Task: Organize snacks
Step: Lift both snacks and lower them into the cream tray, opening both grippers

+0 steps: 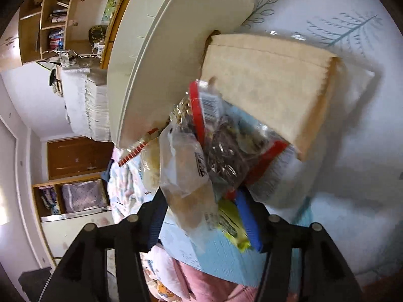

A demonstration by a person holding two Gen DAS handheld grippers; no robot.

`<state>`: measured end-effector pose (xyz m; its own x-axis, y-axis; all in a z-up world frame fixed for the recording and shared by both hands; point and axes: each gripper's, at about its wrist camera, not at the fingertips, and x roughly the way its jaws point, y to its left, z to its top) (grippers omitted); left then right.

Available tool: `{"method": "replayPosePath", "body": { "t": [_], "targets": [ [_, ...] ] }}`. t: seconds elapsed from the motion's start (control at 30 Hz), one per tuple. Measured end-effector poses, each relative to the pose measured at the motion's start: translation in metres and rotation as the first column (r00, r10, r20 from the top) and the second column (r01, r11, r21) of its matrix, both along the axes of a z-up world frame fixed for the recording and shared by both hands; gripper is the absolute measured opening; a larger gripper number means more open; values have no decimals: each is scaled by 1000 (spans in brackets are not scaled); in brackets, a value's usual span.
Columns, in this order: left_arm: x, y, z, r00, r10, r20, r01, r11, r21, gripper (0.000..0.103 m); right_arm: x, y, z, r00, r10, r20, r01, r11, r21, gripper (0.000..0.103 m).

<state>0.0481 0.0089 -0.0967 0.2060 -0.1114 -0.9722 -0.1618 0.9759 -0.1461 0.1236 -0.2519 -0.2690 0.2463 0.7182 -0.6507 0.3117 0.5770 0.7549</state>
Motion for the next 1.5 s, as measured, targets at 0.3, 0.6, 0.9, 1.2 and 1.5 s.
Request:
{"method": "replayPosePath", "body": {
  "t": [0.3, 0.6, 0.9, 1.2, 1.5],
  "targets": [
    [8, 3, 5, 1000, 9, -3, -9, 1000, 18, 63, 6, 18, -4, 999, 42, -17, -41, 998, 42, 40],
    [39, -1, 8, 999, -43, 5, 43, 999, 5, 64, 11, 9, 17, 997, 70, -31, -69, 997, 39, 37],
    [93, -5, 12, 992, -121, 29, 121, 992, -15, 63, 21, -4, 76, 999, 16, 50, -21, 995, 100, 37],
    [148, -1, 6, 982, -177, 66, 179, 983, -40, 64, 52, -6, 112, 983, -43, 179, 35, 998, 46, 37],
    [205, 8, -16, 971, -203, 128, 213, 974, -74, 64, 83, -11, 113, 956, -135, 260, 136, 991, 13, 38]
  ]
}}
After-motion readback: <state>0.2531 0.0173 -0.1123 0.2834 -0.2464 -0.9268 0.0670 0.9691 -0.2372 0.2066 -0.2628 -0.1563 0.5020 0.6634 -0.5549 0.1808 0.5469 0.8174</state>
